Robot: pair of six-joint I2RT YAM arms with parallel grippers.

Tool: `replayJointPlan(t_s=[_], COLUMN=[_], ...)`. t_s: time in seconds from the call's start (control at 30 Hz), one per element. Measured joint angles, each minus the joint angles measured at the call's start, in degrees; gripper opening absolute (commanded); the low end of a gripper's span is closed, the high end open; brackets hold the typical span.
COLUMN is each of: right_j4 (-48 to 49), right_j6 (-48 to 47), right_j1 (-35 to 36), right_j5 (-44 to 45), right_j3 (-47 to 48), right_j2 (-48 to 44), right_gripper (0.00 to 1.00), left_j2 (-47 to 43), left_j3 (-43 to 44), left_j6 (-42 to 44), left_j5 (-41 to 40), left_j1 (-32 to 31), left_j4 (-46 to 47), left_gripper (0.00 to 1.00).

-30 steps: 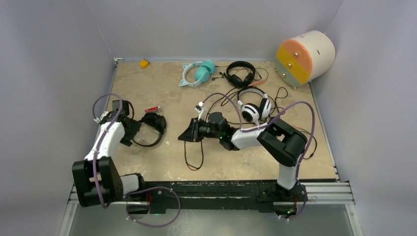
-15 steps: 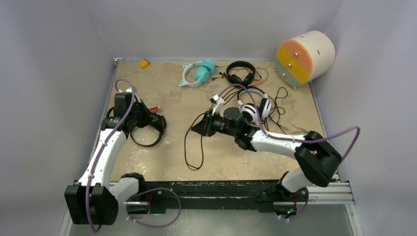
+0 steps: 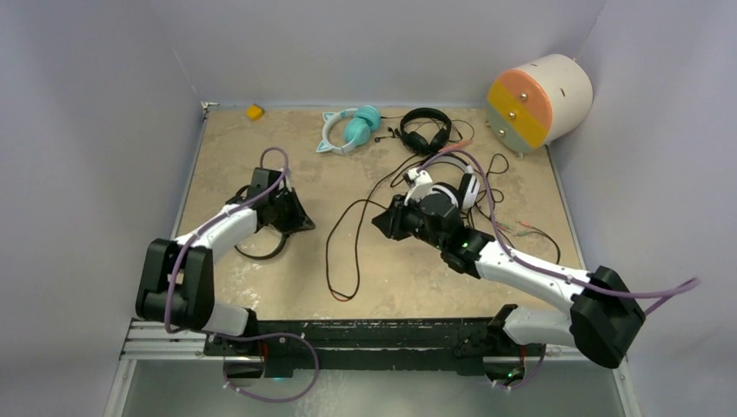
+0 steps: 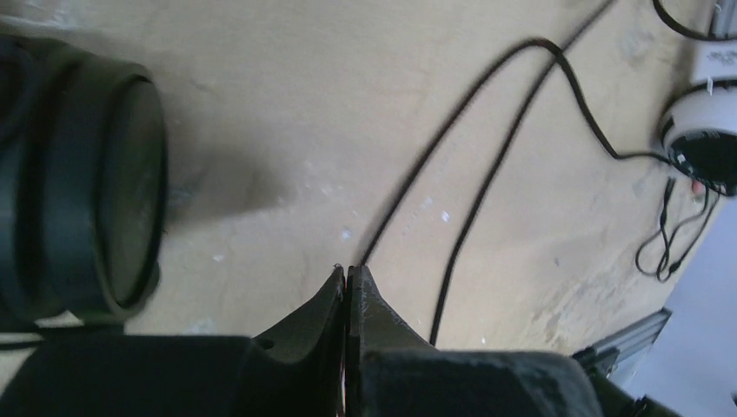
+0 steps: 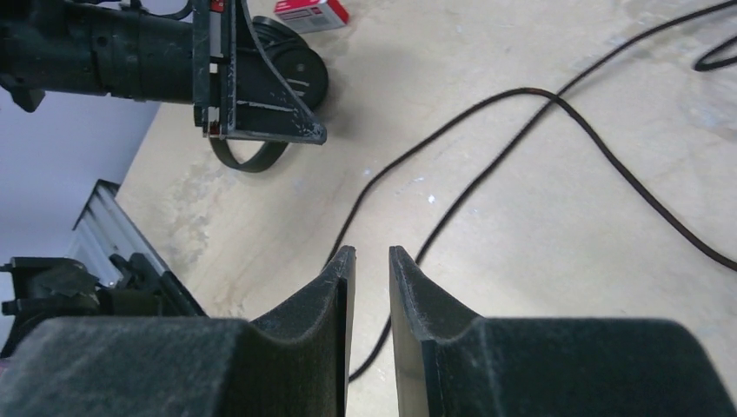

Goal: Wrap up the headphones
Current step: Move the headphones to the center of the board.

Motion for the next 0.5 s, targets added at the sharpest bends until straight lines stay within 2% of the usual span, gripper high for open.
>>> replayJointPlan(t_s=[0.1,0.2,0.3,0.5], right_j4=[-2.4,-4.31,-5.75,-8.74], right_j6=[-0.7,-1.25,-1.64,-1.84], right_j1=[0.0,0.0,-0.02,-2.16], right_j5=[2.25,4.5,5.68,5.7], right_j3=[-1.42,-2.54,-2.78,-2.97], right_j2=[-3.28,-5.46,-5.81,-5.38], right_gripper=[0.24,0.24,0.24,0.25], left_j2=[3.85,5.03,3.91,3.67], left_j3=[-1.38,-4.85,-6.64,-7.17], left_j6=[-1.92,-4.57,-7.06,-7.3], left_j5=[0.24,3.23,2.49,3.65], left_j1=[3.1,12.7,17.7,18.12], left_j4=[3.56,8.72,12.41,14.91], left_gripper=[0.0,0.0,0.0,0.0])
